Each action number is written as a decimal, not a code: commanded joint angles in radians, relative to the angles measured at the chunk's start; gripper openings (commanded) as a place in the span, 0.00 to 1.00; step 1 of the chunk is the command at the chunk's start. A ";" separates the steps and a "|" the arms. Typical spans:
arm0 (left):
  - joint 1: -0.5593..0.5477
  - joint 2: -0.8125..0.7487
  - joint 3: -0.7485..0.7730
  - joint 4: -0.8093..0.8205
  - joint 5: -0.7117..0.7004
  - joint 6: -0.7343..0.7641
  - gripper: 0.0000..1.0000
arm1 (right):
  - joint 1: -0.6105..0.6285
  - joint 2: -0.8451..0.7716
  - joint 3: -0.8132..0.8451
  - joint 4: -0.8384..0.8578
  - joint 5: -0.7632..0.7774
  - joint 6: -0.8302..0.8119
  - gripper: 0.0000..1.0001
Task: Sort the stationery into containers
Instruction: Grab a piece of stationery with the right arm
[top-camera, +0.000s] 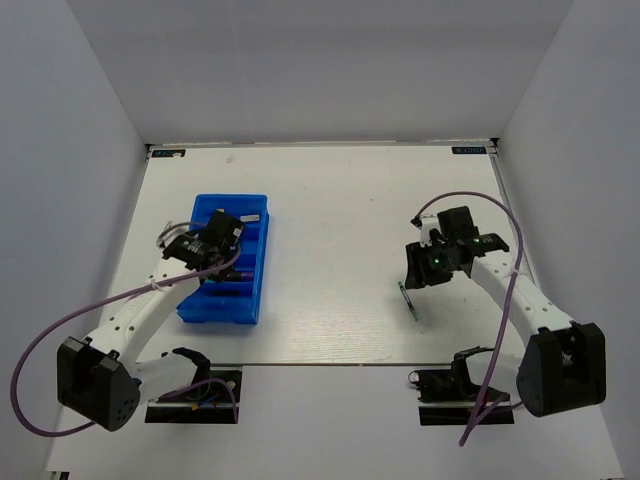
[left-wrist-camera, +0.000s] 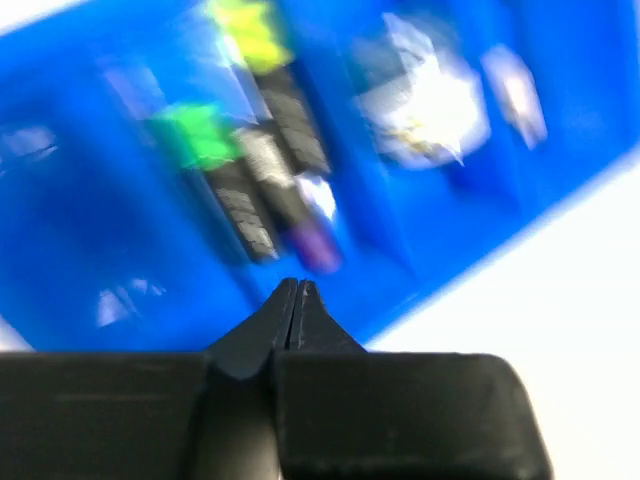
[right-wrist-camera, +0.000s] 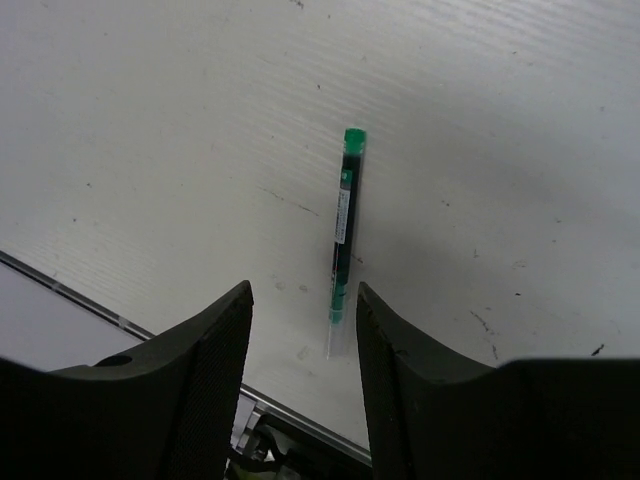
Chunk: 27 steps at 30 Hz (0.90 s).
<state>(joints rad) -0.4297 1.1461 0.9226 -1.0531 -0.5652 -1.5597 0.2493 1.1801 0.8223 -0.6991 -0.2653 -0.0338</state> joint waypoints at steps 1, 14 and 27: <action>-0.020 -0.052 0.024 0.363 0.176 0.536 0.13 | 0.013 0.067 0.031 -0.034 -0.046 -0.051 0.49; -0.339 -0.267 -0.014 0.288 0.369 1.107 1.00 | 0.162 0.285 0.018 0.056 0.164 -0.018 0.49; -0.369 -0.353 0.074 0.208 0.426 1.184 1.00 | 0.197 0.437 0.026 0.073 0.278 -0.024 0.32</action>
<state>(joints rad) -0.7944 0.8024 0.9287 -0.8200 -0.1661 -0.4137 0.4408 1.5661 0.8616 -0.6533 -0.0067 -0.0547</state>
